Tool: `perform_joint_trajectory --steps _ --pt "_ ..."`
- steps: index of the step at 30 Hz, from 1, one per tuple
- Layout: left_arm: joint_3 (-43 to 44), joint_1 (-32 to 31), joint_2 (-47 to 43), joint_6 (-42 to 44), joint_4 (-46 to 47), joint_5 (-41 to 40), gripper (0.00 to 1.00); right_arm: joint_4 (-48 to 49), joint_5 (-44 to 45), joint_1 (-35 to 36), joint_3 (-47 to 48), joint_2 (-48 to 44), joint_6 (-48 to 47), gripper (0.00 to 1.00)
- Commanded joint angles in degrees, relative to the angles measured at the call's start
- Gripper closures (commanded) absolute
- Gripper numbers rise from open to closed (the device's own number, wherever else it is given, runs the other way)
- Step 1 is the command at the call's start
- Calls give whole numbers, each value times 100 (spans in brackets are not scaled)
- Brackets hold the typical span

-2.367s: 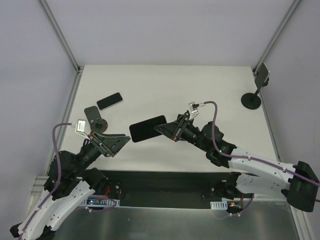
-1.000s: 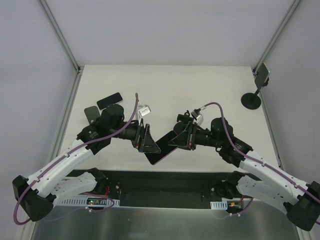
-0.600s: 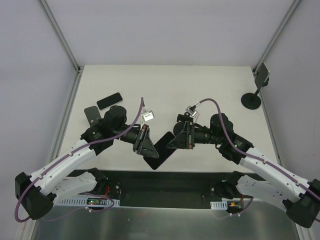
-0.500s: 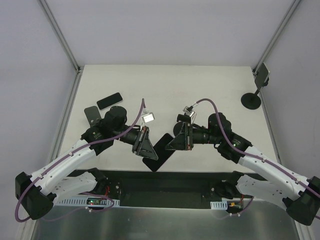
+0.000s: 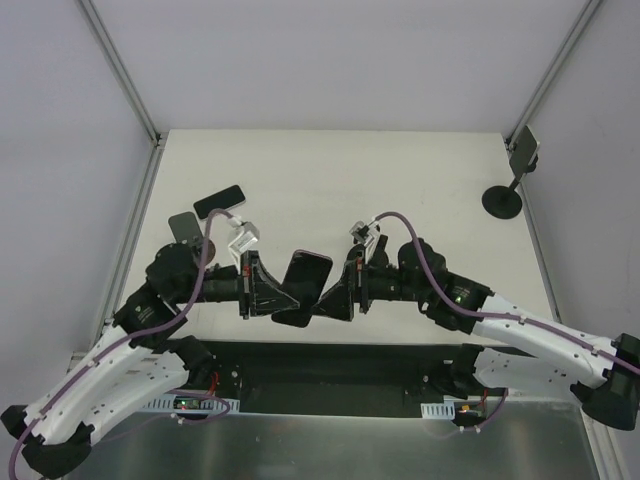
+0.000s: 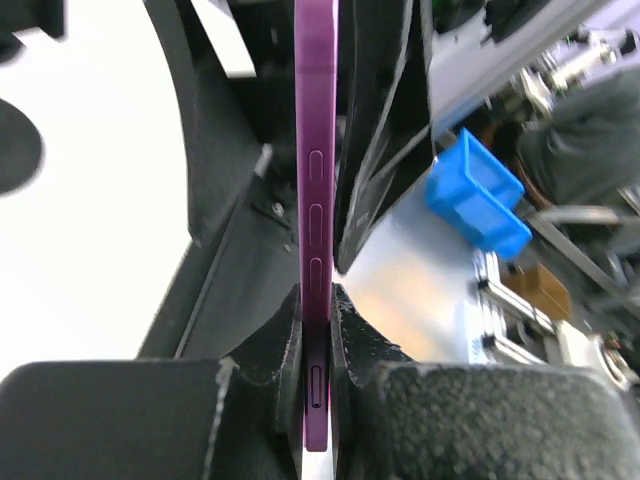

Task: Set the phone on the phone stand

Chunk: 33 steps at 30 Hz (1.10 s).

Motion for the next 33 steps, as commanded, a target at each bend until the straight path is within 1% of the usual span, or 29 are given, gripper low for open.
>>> perform_joint_trajectory --steps 1,3,5,6,7,8,9,10,12,13,16,21,25,28,29,30,31,32,33 --pt "-300 -14 -960 -386 832 -1401 100 1510 923 571 -370 -55 -47 16" --pt "-424 -14 -1137 -640 1199 -1586 100 2124 1037 888 -397 68 -91 17" --pt "-573 -14 -1305 -791 1393 -1648 100 2373 1117 1186 -327 279 -248 20" --pt "-635 -14 -1331 -965 1481 -1692 100 2514 1195 1275 -274 350 -310 26" --pt "-731 -23 -1340 -1080 1673 -1719 100 2550 1257 1354 -187 463 -363 29" --pt "-758 -14 -1323 -1177 1771 -1675 100 2576 1319 1424 -142 508 -425 32" --pt "-776 -14 -1288 -1317 1868 -1597 100 2629 1493 1538 -107 535 -495 39" --pt "-776 -14 -1209 -1371 2017 -1413 100 2682 1565 1574 -116 552 -495 43" --pt "-793 -14 -1191 -1467 2114 -1350 100 2865 1670 1618 -159 535 -530 51" --pt "-854 -14 -1217 -1494 2237 -1367 100 2910 1723 1627 -194 457 -548 52" --pt "-995 -14 -1349 -1617 2361 -1464 100 3086 1987 1636 -431 255 -575 51" --pt "-1136 -14 -1270 -1845 2747 -1227 100 3130 1978 1627 -493 148 -592 51" --pt "-1285 -14 -1147 -2206 3282 -1130 100 3235 1742 1636 -476 183 -575 57" --pt "-1312 -14 -1015 -2399 3591 -972 100 3367 1531 1636 -467 245 -583 72" --pt "-1303 -14 -998 -2426 3583 -963 100 3402 1478 1627 -476 262 -601 96" --pt "-1268 -14 -997 -2435 3504 -980 100 3385 1451 1636 -467 271 -592 99" --pt "-1225 -14 -1006 -2444 3399 -998 100 3403 1434 1636 -511 262 -575 100" --pt "-1155 -14 -1006 -2374 3215 -1024 96 3446 1381 1636 -537 262 -592 99" --pt "-936 -14 -1006 -2278 2900 -1068 83 3508 1285 1627 -572 228 -610 99"
